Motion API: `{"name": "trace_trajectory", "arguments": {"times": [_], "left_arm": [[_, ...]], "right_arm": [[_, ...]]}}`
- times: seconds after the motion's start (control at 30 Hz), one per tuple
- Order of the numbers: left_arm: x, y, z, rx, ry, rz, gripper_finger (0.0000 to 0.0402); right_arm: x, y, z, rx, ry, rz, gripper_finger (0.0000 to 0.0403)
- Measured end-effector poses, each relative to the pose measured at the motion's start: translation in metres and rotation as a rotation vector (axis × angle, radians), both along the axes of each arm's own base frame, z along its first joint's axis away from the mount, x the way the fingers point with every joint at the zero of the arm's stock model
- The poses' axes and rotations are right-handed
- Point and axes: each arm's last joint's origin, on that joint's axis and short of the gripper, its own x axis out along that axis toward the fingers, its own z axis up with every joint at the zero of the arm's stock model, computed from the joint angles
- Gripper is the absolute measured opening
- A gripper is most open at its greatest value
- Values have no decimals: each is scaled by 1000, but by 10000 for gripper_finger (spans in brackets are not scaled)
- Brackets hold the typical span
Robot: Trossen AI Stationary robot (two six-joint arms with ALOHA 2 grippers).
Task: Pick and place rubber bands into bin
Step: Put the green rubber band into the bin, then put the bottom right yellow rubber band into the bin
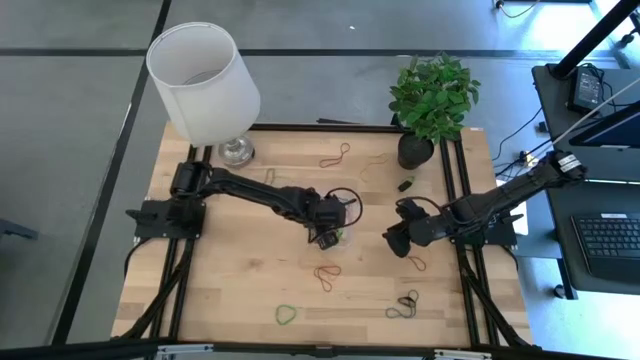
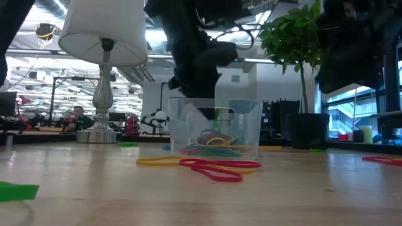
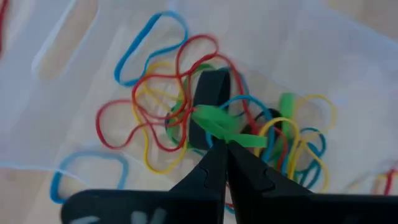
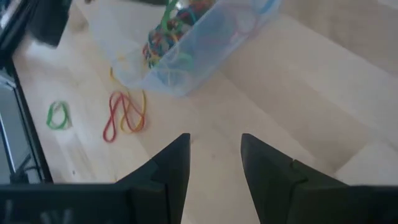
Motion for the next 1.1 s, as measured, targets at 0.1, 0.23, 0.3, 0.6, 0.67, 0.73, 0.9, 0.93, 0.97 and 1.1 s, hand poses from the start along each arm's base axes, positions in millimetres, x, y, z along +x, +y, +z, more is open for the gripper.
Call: {"name": "trace_trajectory", "arguments": {"times": [0.1, 0.23, 0.3, 0.6, 0.67, 0.73, 0.9, 0.93, 0.97, 1.1], "left_arm": [[0, 4, -3, -34, 1, 56, 24], [0, 8, 0, -43, -8, 74, 60], [0, 8, 4, -44, -25, 75, 82], [-2, 12, 26, -118, 7, 24, 138], [-6, 12, 36, -113, 34, 7, 137], [-8, 9, 47, -77, 8, -72, 133], [-34, -2, 68, 40, 0, -211, 107], [-41, -3, 69, 54, -5, -217, 98], [-49, -3, 71, 67, -21, -215, 88], [-86, -1, 69, 65, -95, -186, 40]], "right_arm": [[-2, 5, -1, 0, 5, 25, 146], [-4, 11, -1, -2, 8, 57, 146], [-5, 13, -1, -2, 9, 67, 146], [-6, 14, -1, -7, 12, 75, 146], [-6, 14, -1, -7, 12, 75, 146], [-6, 14, -2, -8, 13, 75, 146], [-6, 14, -2, 14, 14, 48, 146], [-6, 14, -2, 33, 10, 29, 145], [-6, 14, -2, 42, 11, 17, 141], [-5, 14, -3, 67, 17, -19, 90]]}}
